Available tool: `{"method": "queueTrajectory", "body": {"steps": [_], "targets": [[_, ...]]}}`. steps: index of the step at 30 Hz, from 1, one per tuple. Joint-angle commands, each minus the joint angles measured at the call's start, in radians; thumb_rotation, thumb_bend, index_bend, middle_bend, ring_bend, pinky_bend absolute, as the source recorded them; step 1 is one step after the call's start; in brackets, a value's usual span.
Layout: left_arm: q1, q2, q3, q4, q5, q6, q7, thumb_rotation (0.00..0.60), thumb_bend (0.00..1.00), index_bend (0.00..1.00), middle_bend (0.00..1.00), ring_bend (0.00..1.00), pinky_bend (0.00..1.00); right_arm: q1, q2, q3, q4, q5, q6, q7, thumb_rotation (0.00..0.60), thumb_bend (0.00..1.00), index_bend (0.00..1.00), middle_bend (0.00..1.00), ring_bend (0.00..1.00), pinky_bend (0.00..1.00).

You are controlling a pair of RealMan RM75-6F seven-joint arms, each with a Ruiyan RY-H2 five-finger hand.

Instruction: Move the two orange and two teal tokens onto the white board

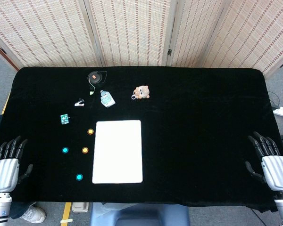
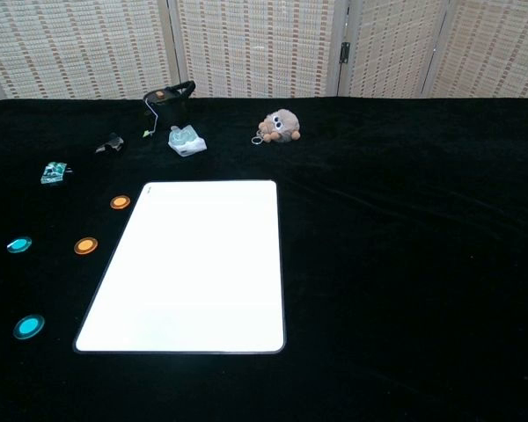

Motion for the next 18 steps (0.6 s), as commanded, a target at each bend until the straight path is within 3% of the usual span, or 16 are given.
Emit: {"method": "queueTrajectory", "body": {"steps": [1, 12, 18], "targets": [[0.0, -0.001, 0.0, 0.002, 0.0, 0.0, -0.002, 0.6, 0.39, 0.13, 0.0, 0.0, 0.0, 0.0, 0.001, 0.0, -0.002, -0.001, 0.001, -0.001, 0.6, 0.45, 0.03, 0.0, 0.0, 0.0], [-0.042, 0.005, -0.014, 0.027, 0.035, -0.038, -0.051, 0.6, 0.39, 0.17, 0.0, 0.0, 0.0, -0.011, 0.011, 0.002, -0.011, -0.004, 0.028, -0.01, 0.6, 0.45, 0.03, 0.0, 0.0, 0.0], [-0.128, 0.006, -0.05, 0.068, 0.075, -0.106, -0.128, 0.6, 0.39, 0.29, 0.07, 0.02, 0.0, -0.021, 0.021, 0.004, -0.022, -0.008, 0.051, -0.018, 0.6, 0.45, 0.04, 0.0, 0.0, 0.0]]}}
